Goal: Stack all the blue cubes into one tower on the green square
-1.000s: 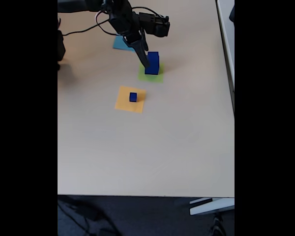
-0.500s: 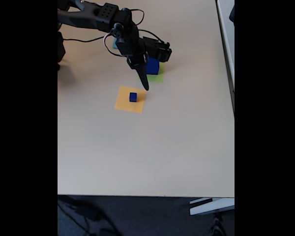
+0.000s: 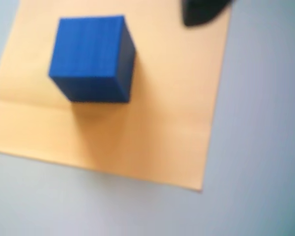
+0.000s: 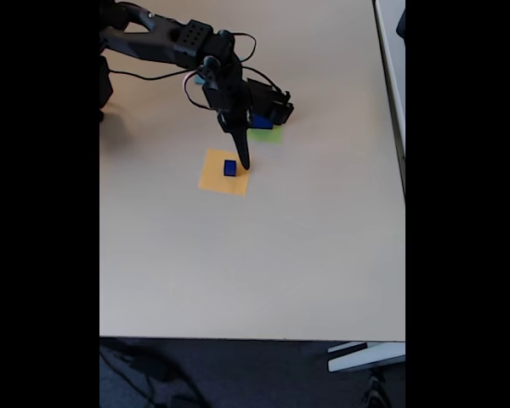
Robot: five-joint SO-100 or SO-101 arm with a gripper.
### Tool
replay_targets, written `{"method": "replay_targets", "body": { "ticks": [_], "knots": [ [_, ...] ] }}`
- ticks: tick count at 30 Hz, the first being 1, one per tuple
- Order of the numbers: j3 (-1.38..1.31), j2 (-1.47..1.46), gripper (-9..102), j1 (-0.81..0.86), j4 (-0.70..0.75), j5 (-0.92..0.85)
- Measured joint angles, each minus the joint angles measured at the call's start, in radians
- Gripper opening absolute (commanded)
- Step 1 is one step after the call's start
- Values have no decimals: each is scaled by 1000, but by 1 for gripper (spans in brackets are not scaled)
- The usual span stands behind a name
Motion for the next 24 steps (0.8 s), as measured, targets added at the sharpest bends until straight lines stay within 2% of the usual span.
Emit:
{"method": "replay_targets", "body": {
  "ticks": [13, 17, 24],
  "knots": [
    [264, 92, 48, -32, -144, 176],
    [272, 121, 47, -43, -198, 120],
    [272, 140, 47, -11, -195, 161]
  ]
}}
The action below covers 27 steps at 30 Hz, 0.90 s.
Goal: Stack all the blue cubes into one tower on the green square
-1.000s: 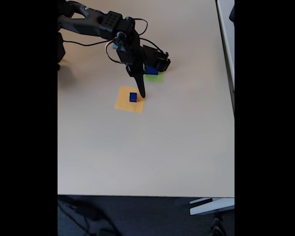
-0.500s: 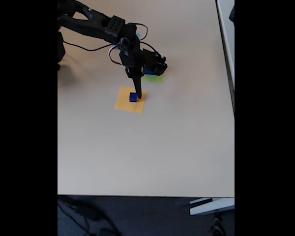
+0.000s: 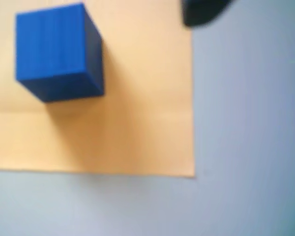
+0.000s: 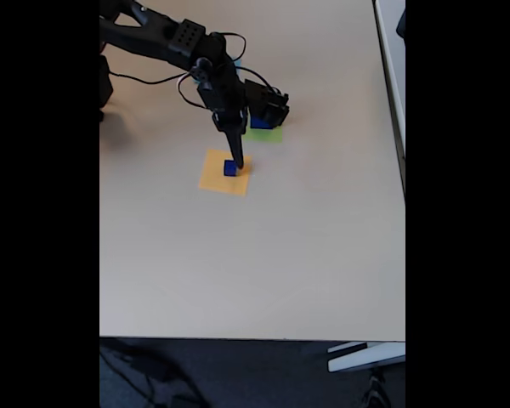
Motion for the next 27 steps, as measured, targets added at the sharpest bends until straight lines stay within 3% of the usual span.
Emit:
{"method": "replay_targets", "body": {
  "ticks": [14, 19, 27],
  "knots": [
    [83, 91, 47, 14, 41, 8],
    [132, 98, 47, 14, -31, -75],
    [133, 100, 47, 32, -8, -18]
  ]
}}
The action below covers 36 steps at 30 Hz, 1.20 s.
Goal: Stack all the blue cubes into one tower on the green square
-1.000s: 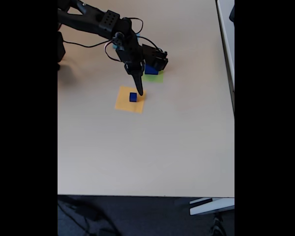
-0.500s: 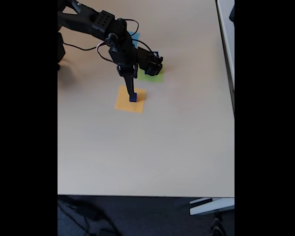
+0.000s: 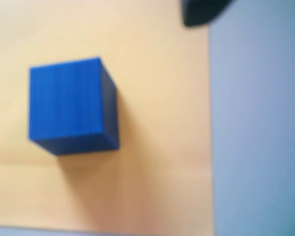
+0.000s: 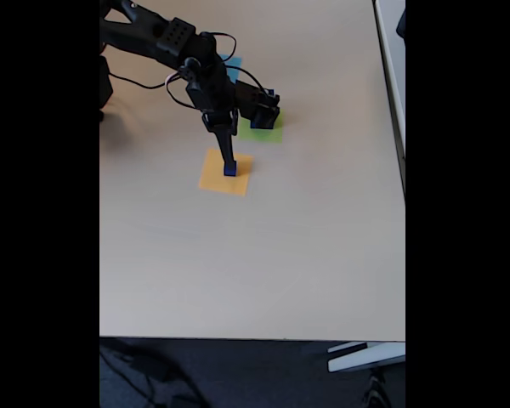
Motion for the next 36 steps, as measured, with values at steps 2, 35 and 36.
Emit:
{"method": "replay_targets", "body": {
  "ticks": [2, 35, 36],
  "knots": [
    [0, 0, 47, 9, 2, 17],
    [-181, -302, 45, 74, 9, 66],
    [-181, -302, 45, 74, 9, 66]
  ]
}}
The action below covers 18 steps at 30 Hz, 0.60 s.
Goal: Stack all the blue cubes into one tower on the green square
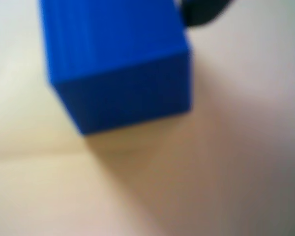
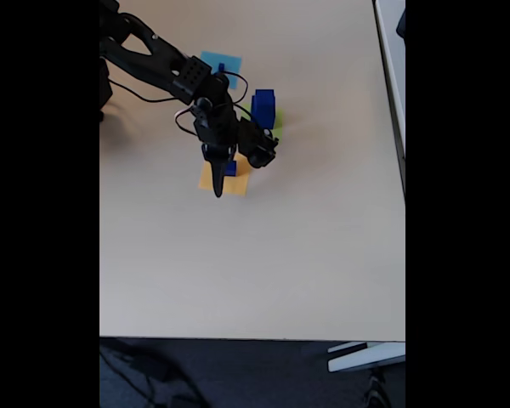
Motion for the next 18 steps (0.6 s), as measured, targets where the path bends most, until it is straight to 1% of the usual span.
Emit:
{"method": "replay_targets", "body": {
  "ticks": [4, 7, 12, 18],
  "knots": [
    [0, -9, 42, -3, 0, 0],
    [0, -12, 37, -3, -5, 0],
    [-2, -15, 36, -17, -6, 0],
    [-9, -28, 31, -18, -12, 0]
  ]
}}
